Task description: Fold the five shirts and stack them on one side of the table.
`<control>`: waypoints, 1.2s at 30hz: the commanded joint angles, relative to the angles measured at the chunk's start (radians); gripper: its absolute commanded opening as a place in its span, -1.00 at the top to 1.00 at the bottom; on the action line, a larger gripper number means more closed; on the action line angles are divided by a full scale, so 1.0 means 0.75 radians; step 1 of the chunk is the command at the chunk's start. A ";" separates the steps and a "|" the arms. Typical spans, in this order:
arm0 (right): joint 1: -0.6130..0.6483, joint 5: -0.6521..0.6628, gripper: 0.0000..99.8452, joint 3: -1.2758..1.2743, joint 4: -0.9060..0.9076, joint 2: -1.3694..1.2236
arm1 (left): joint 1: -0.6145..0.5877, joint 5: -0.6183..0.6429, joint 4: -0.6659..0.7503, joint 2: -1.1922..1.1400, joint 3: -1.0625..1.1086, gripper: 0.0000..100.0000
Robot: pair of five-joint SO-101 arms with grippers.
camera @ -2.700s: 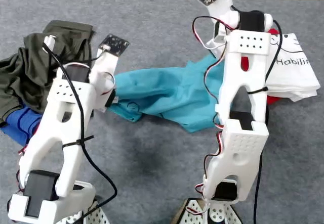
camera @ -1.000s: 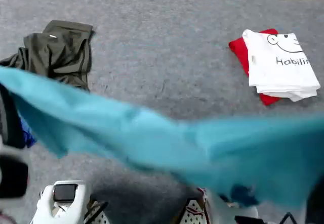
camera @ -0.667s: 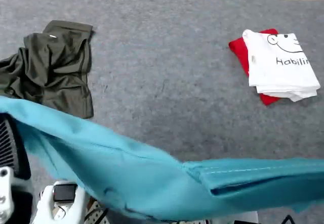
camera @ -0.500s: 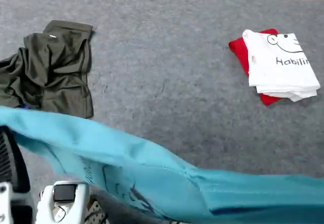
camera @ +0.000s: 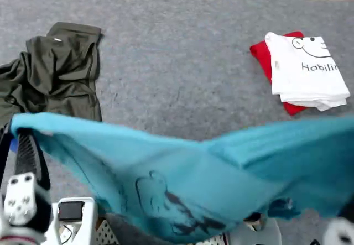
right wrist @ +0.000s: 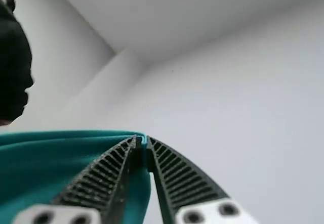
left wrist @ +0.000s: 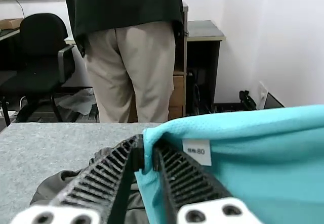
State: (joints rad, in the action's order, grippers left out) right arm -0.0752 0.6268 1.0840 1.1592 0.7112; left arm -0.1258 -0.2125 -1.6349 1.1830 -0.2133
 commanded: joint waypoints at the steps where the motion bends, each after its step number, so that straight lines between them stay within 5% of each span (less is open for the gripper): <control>1: -0.015 0.014 0.99 -0.146 -0.014 -0.015 | -0.010 -0.008 0.153 -0.005 0.143 0.96; 11: -0.007 0.004 0.99 -0.909 -0.065 -0.017 | -0.012 0.000 0.906 -0.015 0.914 0.96; 21: 0.056 0.002 0.99 -1.789 -0.779 -0.017 | 0.000 -0.004 1.530 -0.066 1.381 0.96; 29: 0.126 -0.033 0.99 -2.006 -1.191 -0.048 | -0.002 0.002 1.776 -0.492 1.299 0.96; 36: 0.122 -0.172 0.99 -1.812 -1.256 -0.365 | -0.008 0.002 1.806 -0.973 0.959 0.96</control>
State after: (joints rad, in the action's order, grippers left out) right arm 0.0061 0.5363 -0.3813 0.2493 0.5194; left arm -0.1243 -0.2140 -0.3000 0.5723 0.6567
